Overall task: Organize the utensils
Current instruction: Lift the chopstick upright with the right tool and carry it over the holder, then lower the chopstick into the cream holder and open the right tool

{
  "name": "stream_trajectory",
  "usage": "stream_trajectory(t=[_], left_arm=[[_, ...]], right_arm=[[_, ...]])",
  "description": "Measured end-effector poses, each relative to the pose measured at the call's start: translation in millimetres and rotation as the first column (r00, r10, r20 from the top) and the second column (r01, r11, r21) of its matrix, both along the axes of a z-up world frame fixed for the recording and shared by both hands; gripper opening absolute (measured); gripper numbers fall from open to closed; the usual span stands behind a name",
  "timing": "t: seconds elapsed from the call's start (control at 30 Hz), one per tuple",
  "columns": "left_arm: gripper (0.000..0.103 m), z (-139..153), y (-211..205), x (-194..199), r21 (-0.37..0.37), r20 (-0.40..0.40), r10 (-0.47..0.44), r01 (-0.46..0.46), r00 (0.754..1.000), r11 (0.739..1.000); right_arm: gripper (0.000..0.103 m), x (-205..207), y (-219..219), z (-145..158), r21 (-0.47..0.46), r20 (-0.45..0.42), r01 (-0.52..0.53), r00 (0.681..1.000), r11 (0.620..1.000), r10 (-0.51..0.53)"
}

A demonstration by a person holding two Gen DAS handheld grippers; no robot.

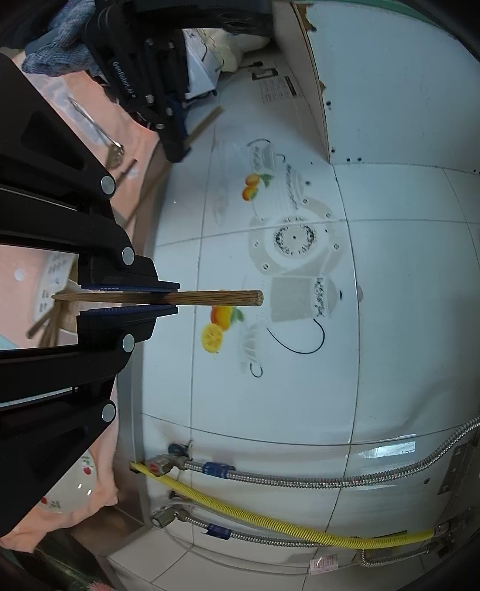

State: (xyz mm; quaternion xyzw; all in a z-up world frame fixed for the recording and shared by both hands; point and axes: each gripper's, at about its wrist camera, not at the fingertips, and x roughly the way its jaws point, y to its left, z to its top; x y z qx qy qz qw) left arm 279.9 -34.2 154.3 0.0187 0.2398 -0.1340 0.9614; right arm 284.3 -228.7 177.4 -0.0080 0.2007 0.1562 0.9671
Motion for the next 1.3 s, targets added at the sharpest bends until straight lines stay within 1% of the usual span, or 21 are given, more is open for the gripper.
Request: stream_trajectory(t=[0.1, 0.23, 0.43, 0.53, 0.7, 1.0, 1.13, 1.2, 1.3], left_arm=[[0.005, -11, 6, 10, -0.012, -0.033, 0.004, -0.004, 0.999, 1.000], [0.005, -29, 10, 21, -0.018, -0.078, 0.004, -0.005, 0.997, 1.000], [0.005, -45, 11, 29, -0.016, -0.118, 0.002, -0.003, 0.993, 1.000], [0.005, -53, 12, 31, -0.014, -0.138, -0.001, -0.001, 0.990, 1.000], [0.005, -61, 12, 30, -0.009, -0.155, -0.006, 0.005, 0.988, 1.000], [0.006, -64, 13, 28, 0.002, -0.171, 0.004, -0.004, 0.985, 1.000], [0.007, -61, 14, 22, 0.007, -0.161, 0.006, -0.005, 0.987, 1.000], [0.007, -59, 15, 18, 0.005, -0.156, 0.003, -0.002, 0.988, 1.000], [0.008, -55, 17, 8, 0.001, -0.143, 0.007, -0.007, 0.990, 1.000]], right_arm=[[0.007, 13, 2, -5, -0.005, 0.003, 0.011, 1.000, 1.000, -0.011], [0.007, 27, 7, -21, -0.006, -0.006, 0.021, 1.000, 1.000, -0.021], [0.007, 43, 11, -50, -0.002, -0.057, 0.024, 0.998, 1.000, -0.024], [0.007, 47, 14, -63, -0.014, -0.084, 0.025, 0.996, 1.000, -0.027], [0.007, 49, 18, -76, -0.028, -0.113, 0.025, 0.993, 0.999, -0.028], [0.007, 44, 21, -80, -0.034, -0.123, 0.020, 0.992, 0.999, -0.024], [0.010, 37, 20, -76, -0.040, -0.113, 0.021, 0.993, 0.999, -0.025], [0.016, 31, 20, -72, -0.043, -0.104, 0.021, 0.994, 0.999, -0.026], [0.021, 22, 20, -67, -0.045, -0.091, 0.022, 0.996, 0.999, -0.026]])
